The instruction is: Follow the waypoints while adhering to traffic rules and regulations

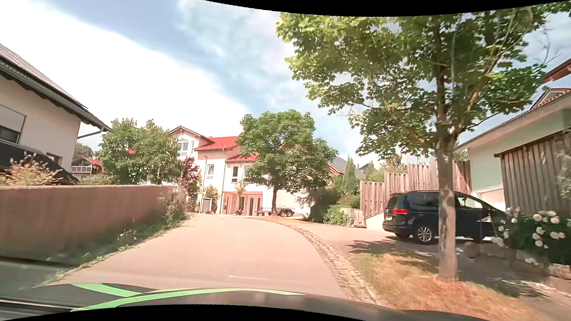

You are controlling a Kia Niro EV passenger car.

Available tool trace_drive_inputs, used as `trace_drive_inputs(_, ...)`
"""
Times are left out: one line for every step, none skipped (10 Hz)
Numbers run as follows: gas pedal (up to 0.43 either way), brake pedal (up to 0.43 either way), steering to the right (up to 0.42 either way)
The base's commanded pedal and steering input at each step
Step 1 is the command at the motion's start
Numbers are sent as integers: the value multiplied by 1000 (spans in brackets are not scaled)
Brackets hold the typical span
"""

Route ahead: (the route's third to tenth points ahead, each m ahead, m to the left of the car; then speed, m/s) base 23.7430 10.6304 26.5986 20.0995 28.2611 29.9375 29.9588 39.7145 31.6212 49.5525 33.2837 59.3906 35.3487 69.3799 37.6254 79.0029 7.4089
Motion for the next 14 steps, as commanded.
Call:
trace_drive_inputs(0,0,6)
trace_drive_inputs(0,0,-6)
trace_drive_inputs(0,0,-14)
trace_drive_inputs(0,0,-24)
trace_drive_inputs(0,0,-36)
trace_drive_inputs(0,0,-42)
trace_drive_inputs(0,0,-46)
trace_drive_inputs(0,0,-58)
trace_drive_inputs(0,0,-80)
trace_drive_inputs(0,0,-99)
trace_drive_inputs(0,12,-118)
trace_drive_inputs(0,24,-134)
trace_drive_inputs(0,43,-148)
trace_drive_inputs(0,49,-162)
